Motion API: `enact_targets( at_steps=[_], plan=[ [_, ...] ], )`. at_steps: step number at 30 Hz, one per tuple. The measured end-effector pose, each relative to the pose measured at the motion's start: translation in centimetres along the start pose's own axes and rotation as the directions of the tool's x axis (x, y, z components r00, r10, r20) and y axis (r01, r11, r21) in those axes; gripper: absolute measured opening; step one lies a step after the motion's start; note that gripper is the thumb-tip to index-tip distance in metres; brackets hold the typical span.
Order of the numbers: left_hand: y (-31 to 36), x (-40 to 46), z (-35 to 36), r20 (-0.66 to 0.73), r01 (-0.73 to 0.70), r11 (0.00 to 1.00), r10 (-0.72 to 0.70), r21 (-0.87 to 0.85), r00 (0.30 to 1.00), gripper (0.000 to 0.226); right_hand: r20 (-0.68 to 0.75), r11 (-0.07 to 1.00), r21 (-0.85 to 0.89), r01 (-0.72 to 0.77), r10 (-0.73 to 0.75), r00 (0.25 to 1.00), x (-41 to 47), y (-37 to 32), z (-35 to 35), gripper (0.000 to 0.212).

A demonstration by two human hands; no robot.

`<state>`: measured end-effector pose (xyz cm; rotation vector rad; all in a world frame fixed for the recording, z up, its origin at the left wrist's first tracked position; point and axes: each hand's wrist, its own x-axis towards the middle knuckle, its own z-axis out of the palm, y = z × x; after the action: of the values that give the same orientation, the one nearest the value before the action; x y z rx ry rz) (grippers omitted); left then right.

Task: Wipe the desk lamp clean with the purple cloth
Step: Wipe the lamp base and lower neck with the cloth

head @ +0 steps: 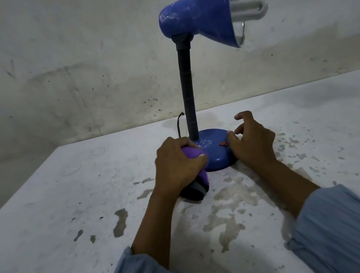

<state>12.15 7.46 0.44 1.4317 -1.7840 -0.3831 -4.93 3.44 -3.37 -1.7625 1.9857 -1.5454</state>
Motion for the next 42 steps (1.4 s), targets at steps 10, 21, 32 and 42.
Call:
enact_targets(
  at_steps=[10,21,32,42],
  plan=[
    [-2.0,0.7,-0.8,-0.217,0.153,0.966,-0.107,0.209,0.970,0.024,-0.002,1.000,0.022,0.014,-0.014,1.000,0.0,0.1,0.0,0.033],
    [-2.1,3.8,-3.2,-0.118,0.166,0.977,-0.183,-0.135,0.976,0.029,-0.035,0.999,0.032,0.017,-0.016,0.999,0.3,0.3,0.2,0.030],
    [-1.6,4.7,-1.1,-0.028,0.106,0.980,-0.103,0.166,0.994,0.020,-0.036,0.999,0.021,0.028,-0.027,0.999,0.3,0.4,0.4,0.031],
    [-0.4,4.8,-0.7,0.005,0.142,0.984,-0.143,-0.110,0.990,0.030,-0.027,1.000,-0.009,0.027,-0.027,0.999,0.3,0.3,0.4,0.032]
  ],
)
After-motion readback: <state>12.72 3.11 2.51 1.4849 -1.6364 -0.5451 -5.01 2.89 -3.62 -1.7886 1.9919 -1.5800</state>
